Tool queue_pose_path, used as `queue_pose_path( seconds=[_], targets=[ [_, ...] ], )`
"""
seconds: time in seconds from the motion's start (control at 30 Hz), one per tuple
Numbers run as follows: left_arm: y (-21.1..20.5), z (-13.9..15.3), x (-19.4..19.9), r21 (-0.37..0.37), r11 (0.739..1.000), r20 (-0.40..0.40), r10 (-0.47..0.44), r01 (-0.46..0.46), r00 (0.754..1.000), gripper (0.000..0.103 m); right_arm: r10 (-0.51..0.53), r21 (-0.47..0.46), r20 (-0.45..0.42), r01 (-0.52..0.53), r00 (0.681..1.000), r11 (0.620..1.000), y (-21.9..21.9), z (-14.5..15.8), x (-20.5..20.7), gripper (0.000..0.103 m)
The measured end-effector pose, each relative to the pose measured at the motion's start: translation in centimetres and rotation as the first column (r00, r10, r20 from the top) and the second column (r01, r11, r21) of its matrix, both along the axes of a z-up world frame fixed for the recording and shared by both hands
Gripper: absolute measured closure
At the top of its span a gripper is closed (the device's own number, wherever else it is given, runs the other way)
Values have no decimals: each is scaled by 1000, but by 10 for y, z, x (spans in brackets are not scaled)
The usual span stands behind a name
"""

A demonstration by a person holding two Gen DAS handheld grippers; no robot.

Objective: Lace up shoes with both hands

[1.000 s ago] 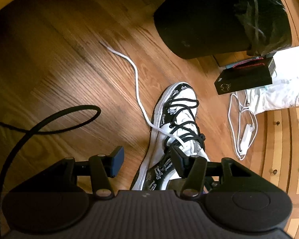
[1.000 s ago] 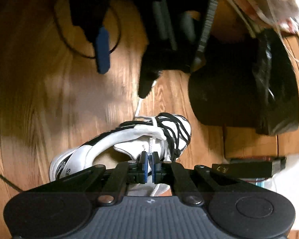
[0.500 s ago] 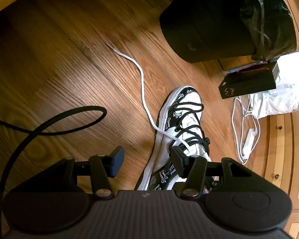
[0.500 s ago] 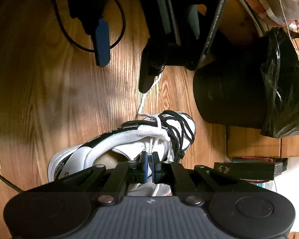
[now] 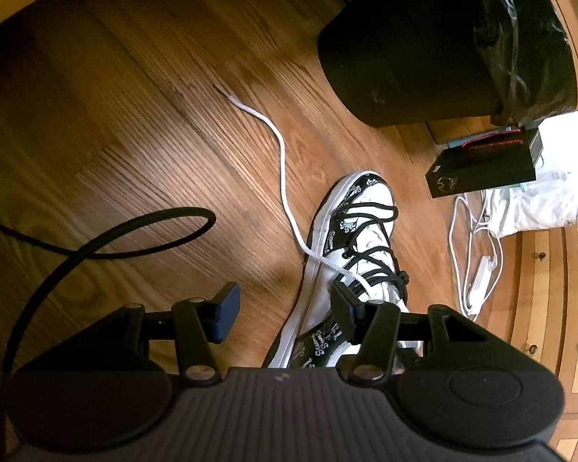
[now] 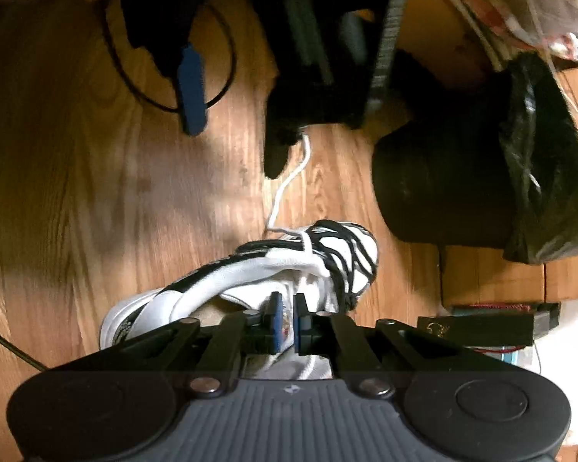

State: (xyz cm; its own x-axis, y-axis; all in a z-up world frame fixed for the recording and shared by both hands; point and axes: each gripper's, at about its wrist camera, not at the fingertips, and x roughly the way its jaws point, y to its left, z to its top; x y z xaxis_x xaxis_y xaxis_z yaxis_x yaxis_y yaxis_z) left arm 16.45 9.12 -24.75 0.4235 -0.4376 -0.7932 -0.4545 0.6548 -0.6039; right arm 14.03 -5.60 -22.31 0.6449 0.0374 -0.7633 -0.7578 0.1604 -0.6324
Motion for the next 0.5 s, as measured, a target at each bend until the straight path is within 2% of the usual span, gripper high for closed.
queue_pose_path(
  seconds=[0.13,0.27,0.33,0.4,0.5],
  targets=[
    [-1,0,0,2,1000,2,-12,12,1000,47,-64,74,-8,65,998,995,-4,13,5,91],
    [-4,0,1,11,1000,3,-27,27,1000,47,-169,175,-107,186,980,967,-11,20,20,89],
    [-4,-1,0,12,999,0,-31,31,1000,47,-253,259,-216,305,943,916,-21,27,36,89],
    [-4,-1,0,11,999,1,-30,30,1000,47,-320,334,-323,424,891,842,-33,37,51,89],
    [-4,-1,0,9,1000,4,-28,28,1000,47,-375,369,-416,531,828,763,-47,43,62,88]
  ],
)
